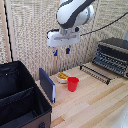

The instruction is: With care, position your gripper close to the oven tray handle. Make sure to grip the handle tightly. Delicately and attentively pull the tray out from the oven.

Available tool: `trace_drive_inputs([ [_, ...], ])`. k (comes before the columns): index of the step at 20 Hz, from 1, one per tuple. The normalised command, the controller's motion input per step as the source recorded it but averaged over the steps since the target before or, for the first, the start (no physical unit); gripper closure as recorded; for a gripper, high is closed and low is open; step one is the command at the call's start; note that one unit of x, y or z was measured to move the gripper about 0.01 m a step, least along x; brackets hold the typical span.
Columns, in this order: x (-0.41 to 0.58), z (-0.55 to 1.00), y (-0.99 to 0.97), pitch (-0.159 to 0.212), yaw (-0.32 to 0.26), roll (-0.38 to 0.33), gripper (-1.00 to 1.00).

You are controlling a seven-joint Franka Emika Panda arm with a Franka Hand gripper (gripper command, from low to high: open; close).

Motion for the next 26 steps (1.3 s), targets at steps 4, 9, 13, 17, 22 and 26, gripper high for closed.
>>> trace_drive_inputs([
  [4,-0.008,0.0,-0.08,-0.047,0.168,-0.193,-1.0],
  [9,-0.014,0.0,-0.11,-0.054,0.216,-0.256,-1.0],
  [13,0.0,0.05,-0.03,-0.004,0.197,-0.282,-1.0],
  [17,0.0,0.03,-0.02,0.0,0.193,-0.292,-1.0],
  [22,0.249,0.02,0.01,0.077,0.057,-0.369,-1.0],
  [26,0.356,0.07,0.0,0.066,-0.02,-0.375,-1.0],
])
